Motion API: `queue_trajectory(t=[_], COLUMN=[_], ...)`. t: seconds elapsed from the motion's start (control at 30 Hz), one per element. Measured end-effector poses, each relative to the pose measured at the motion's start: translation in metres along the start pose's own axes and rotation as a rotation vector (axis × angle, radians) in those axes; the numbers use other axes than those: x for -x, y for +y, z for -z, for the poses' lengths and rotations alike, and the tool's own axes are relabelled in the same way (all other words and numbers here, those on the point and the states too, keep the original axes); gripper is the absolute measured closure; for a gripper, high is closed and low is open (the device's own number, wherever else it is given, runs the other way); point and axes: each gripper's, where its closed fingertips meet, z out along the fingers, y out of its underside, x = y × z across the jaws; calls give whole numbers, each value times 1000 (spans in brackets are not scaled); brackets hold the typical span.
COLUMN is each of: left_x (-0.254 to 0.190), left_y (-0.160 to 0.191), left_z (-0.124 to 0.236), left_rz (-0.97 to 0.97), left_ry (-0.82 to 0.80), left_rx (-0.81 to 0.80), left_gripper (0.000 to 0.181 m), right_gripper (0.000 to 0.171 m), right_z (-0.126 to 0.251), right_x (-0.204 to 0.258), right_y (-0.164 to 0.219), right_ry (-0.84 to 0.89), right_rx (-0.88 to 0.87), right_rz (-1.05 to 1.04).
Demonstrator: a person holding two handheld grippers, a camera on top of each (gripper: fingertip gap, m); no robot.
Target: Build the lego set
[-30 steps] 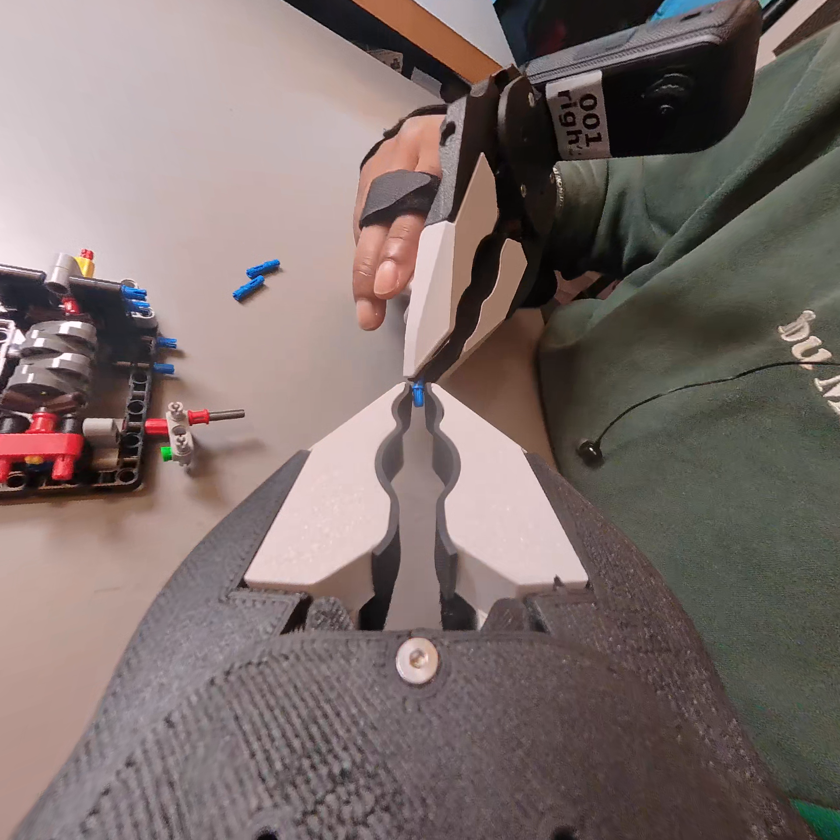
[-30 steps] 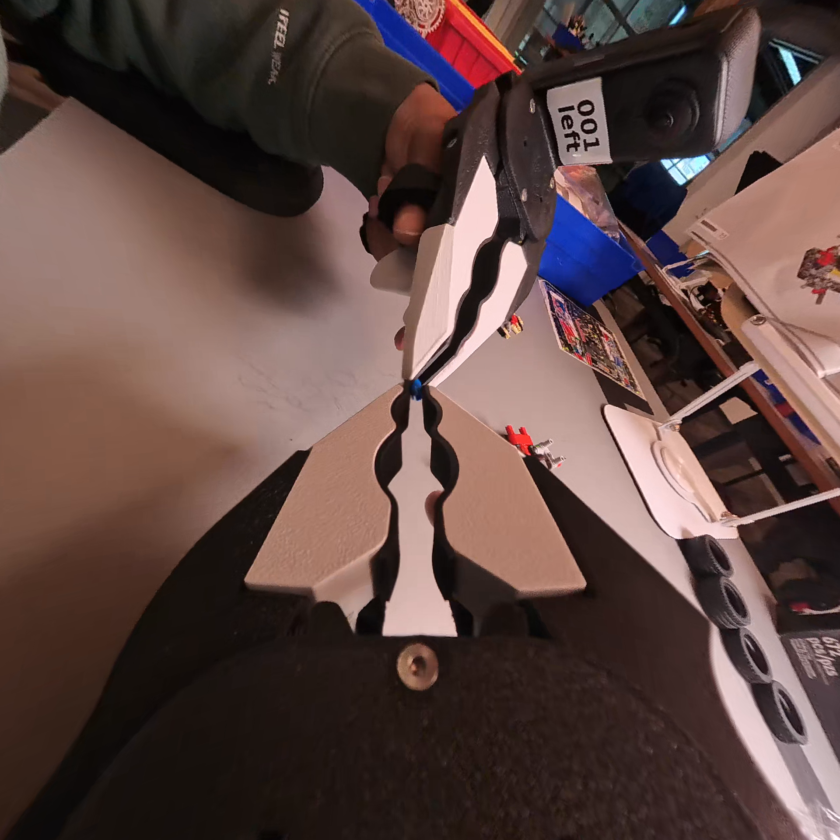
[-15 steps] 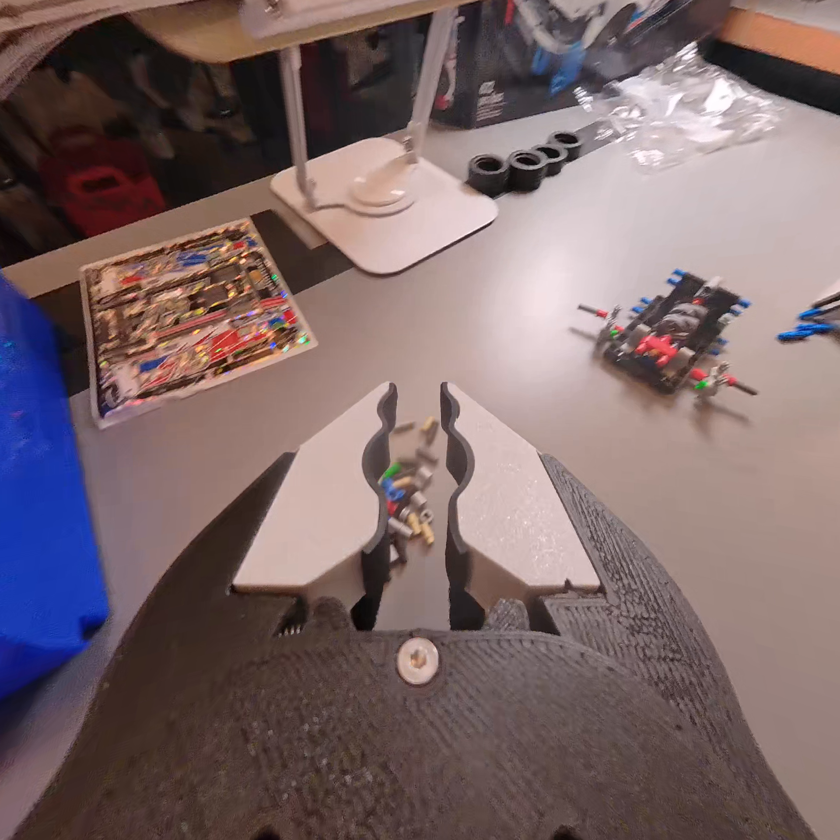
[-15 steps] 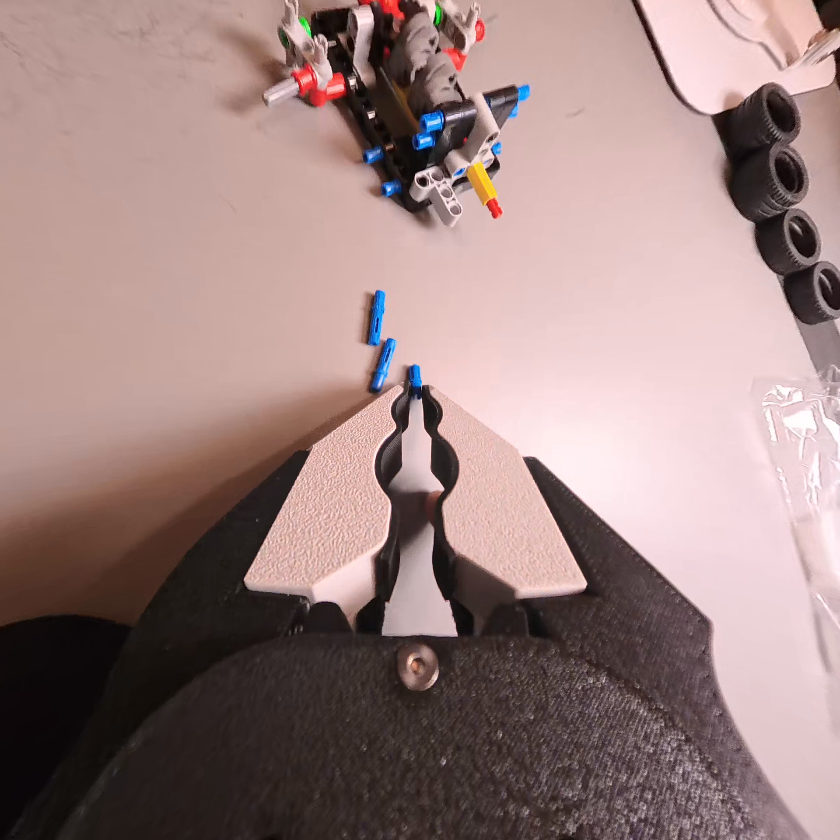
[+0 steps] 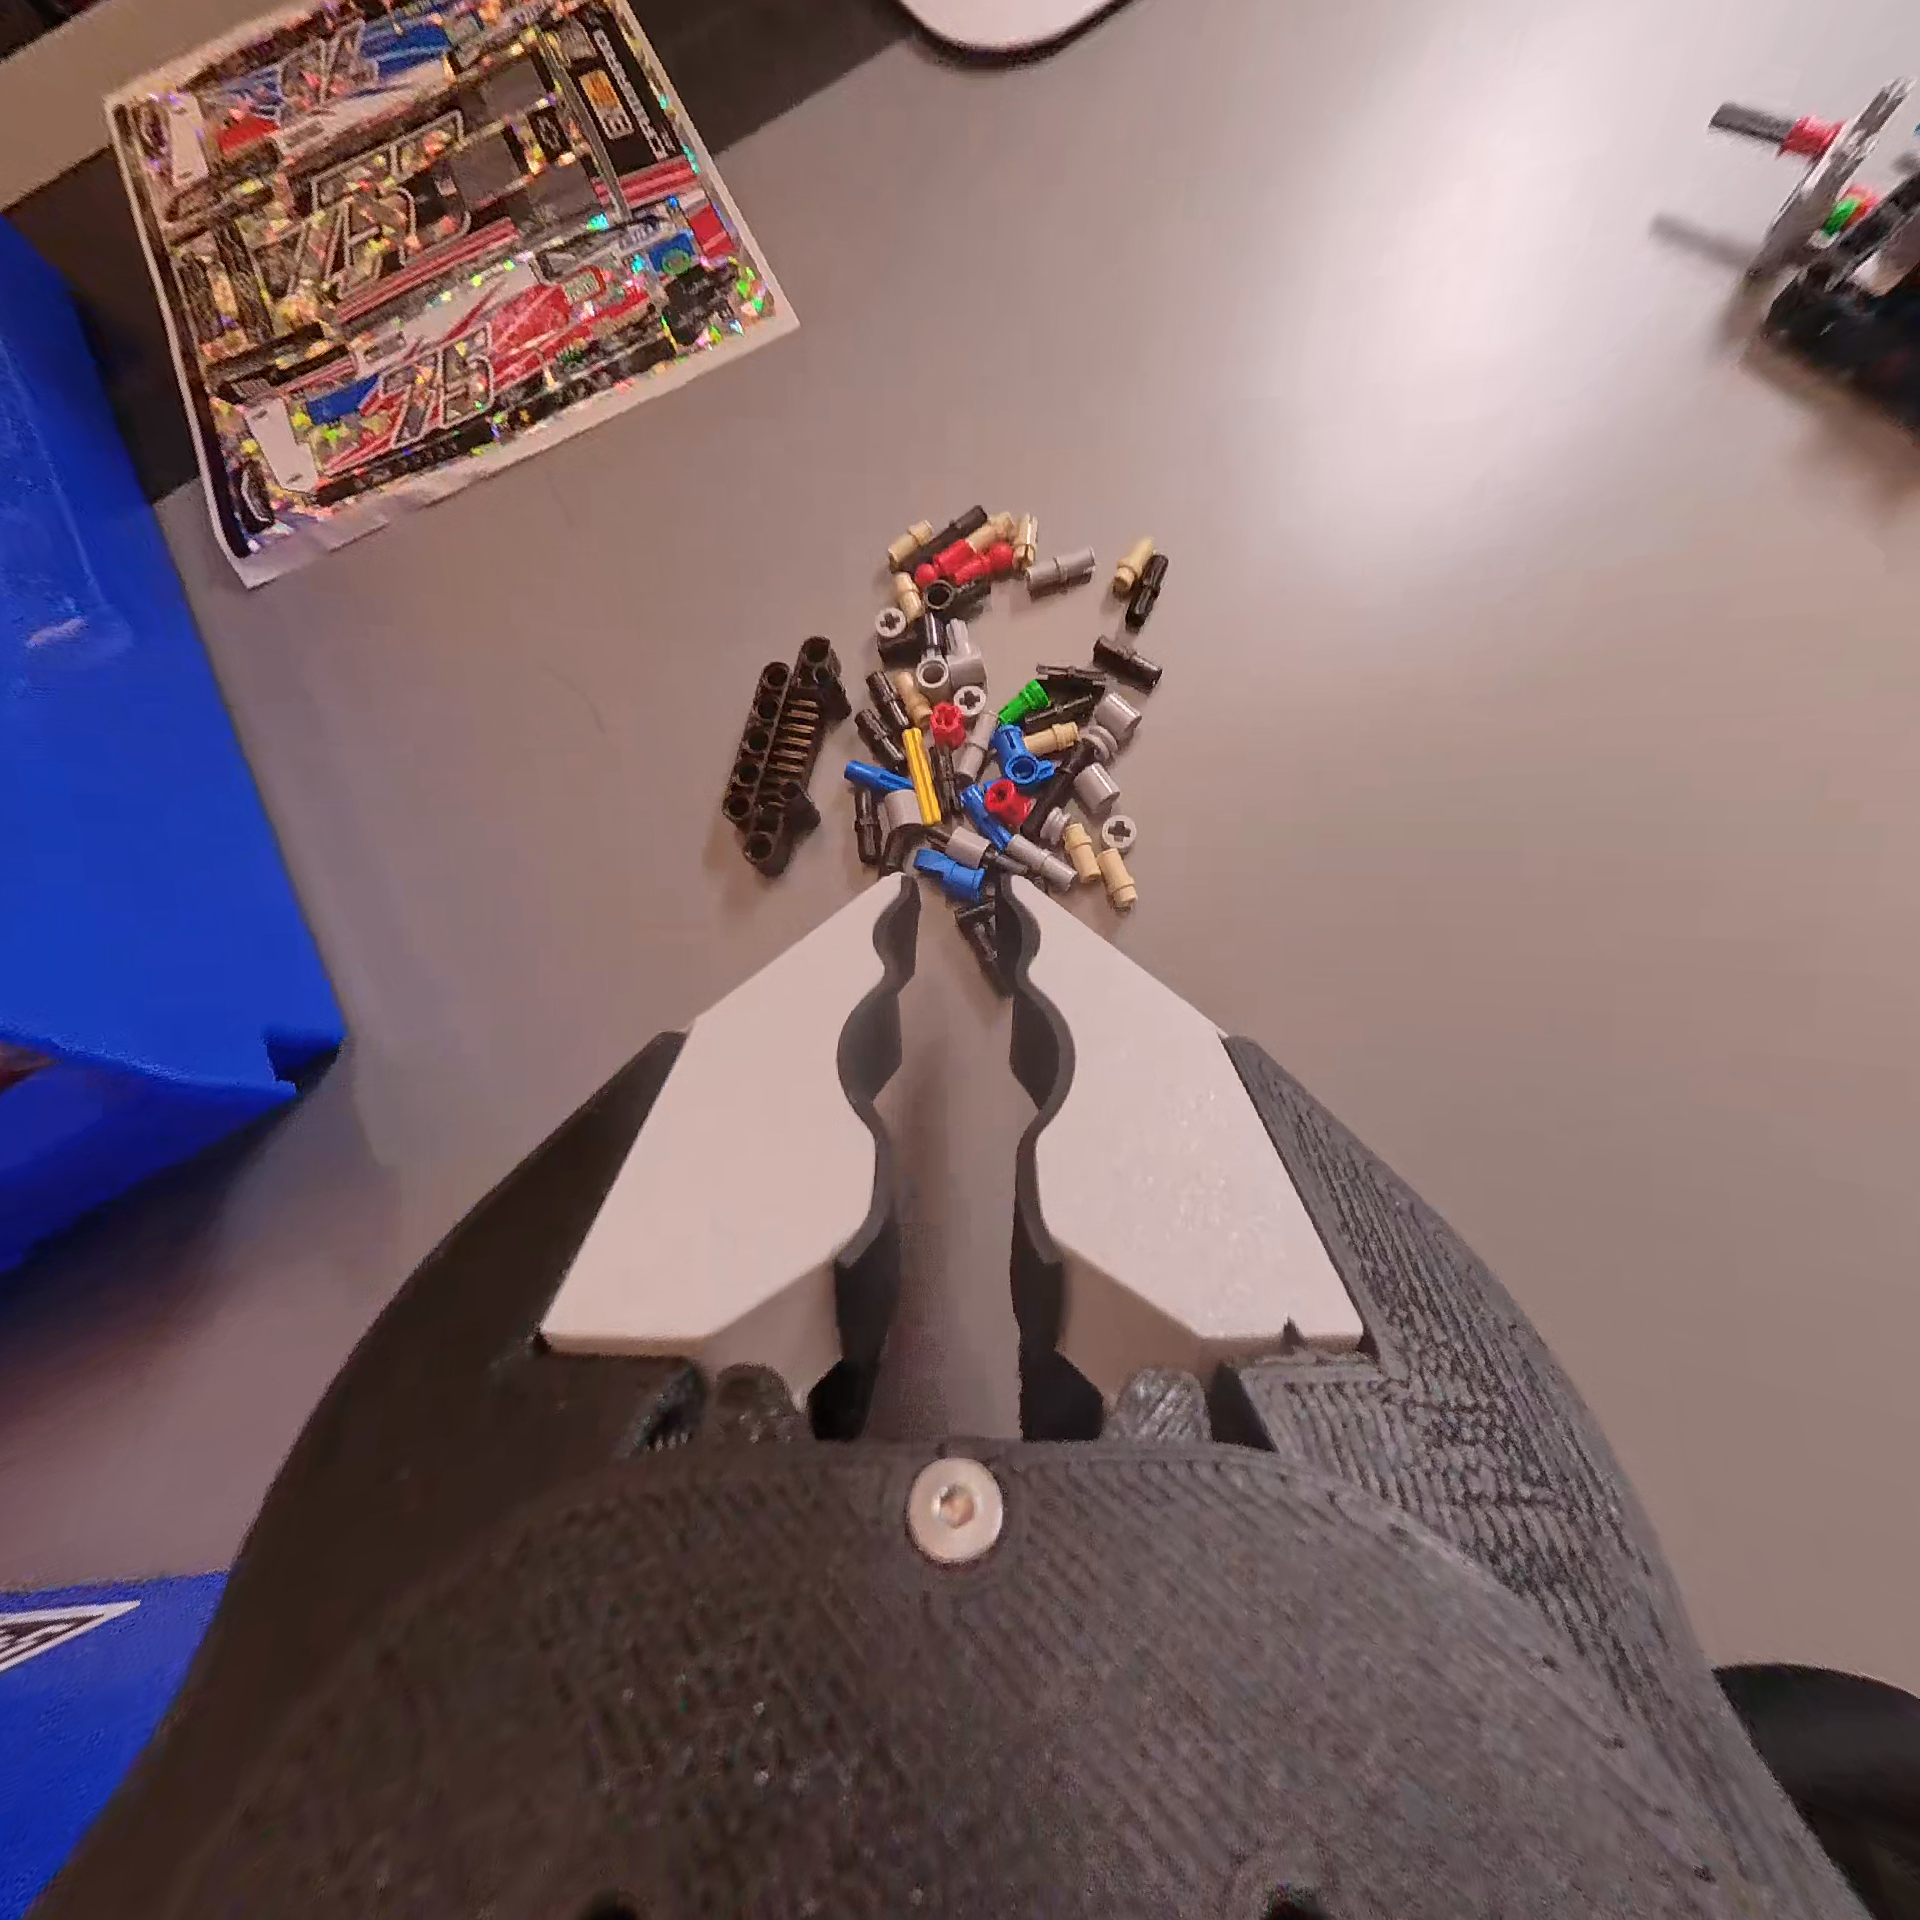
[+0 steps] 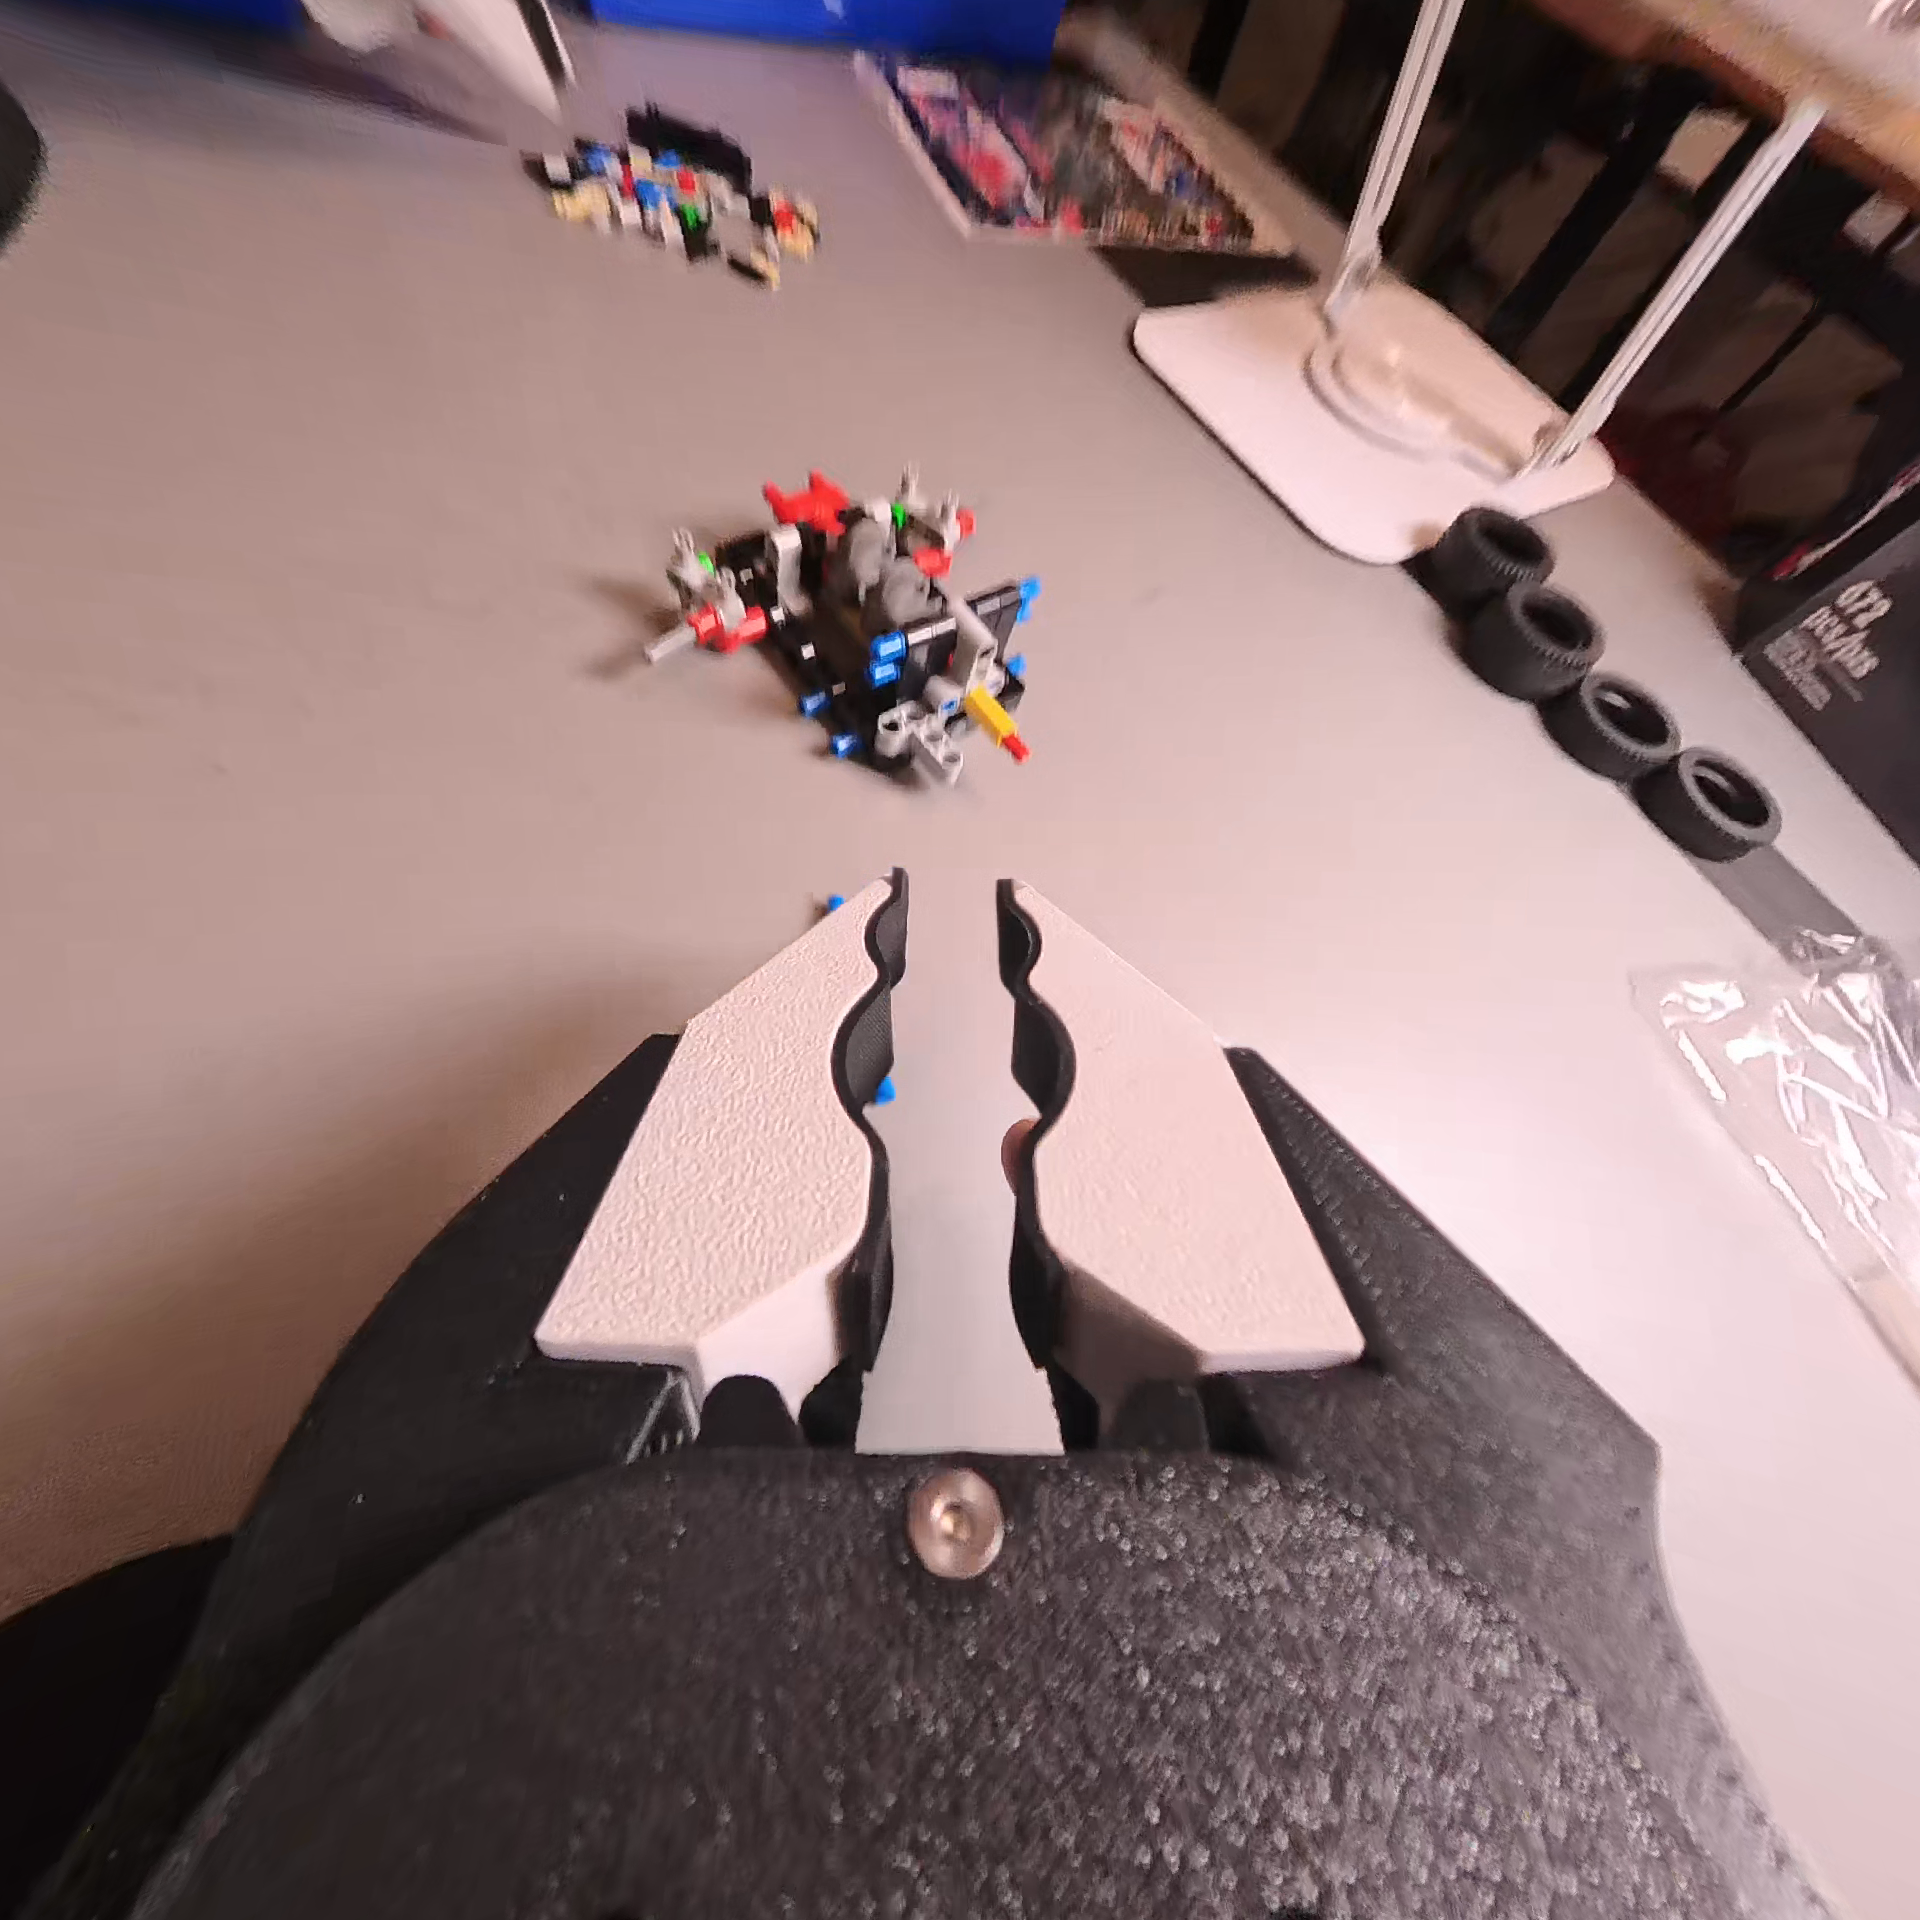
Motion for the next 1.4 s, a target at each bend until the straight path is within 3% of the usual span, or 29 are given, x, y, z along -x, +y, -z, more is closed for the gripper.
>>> queue_trajectory(t=[0.33,0.47,0.67,1.13,1.4], left_x=[2,-7,-11,-8,-14], left_y=[-16,-11,-5,-2,-11], left_z=[-24,-32,-27,-31,-23], left_rz=[-120,-180,-205,-139,-225], left_ry=[-98,-62,-48,-17,-6], left_rx=[-34,18,47,65,27], left_gripper=[177,178,168,174,174], right_gripper=[161,161,161,162,162], right_z=[5,5,5,6,8], right_x=[6,8,9,8,8], right_y=[-24,-24,-23,-24,-27], right_ry=[4,2,-1,4,10], right_rx=[-129,-131,-129,-138,-147], right_rz=[18,24,24,23,22])
